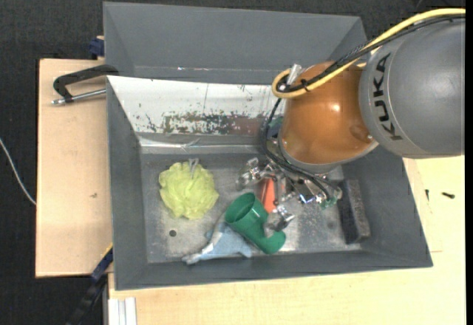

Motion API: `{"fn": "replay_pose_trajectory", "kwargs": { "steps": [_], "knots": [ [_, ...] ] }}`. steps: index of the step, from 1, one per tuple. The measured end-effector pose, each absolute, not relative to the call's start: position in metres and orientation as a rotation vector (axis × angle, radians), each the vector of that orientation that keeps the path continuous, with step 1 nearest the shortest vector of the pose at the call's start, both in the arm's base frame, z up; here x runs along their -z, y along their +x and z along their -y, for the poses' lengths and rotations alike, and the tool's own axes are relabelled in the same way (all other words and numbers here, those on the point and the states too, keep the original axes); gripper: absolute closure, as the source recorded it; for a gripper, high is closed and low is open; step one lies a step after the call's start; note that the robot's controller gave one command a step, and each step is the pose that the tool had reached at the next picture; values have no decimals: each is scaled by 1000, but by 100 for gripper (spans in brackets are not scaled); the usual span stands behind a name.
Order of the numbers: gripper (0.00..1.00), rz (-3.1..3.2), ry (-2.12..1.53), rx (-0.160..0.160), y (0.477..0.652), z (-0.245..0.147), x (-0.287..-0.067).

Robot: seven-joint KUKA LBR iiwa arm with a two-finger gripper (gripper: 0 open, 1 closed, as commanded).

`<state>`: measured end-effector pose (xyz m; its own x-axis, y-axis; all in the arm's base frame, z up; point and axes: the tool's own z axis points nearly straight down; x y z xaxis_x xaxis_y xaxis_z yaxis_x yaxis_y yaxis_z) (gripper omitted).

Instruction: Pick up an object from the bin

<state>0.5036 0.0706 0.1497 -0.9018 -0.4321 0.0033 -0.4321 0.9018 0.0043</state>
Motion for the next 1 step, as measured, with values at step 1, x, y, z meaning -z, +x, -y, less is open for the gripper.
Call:
{"fn": "replay_pose_trajectory", "kwargs": {
  "steps": [1],
  "knots": [
    [0,3042,809,0,501,-67,-148]
  ]
}}
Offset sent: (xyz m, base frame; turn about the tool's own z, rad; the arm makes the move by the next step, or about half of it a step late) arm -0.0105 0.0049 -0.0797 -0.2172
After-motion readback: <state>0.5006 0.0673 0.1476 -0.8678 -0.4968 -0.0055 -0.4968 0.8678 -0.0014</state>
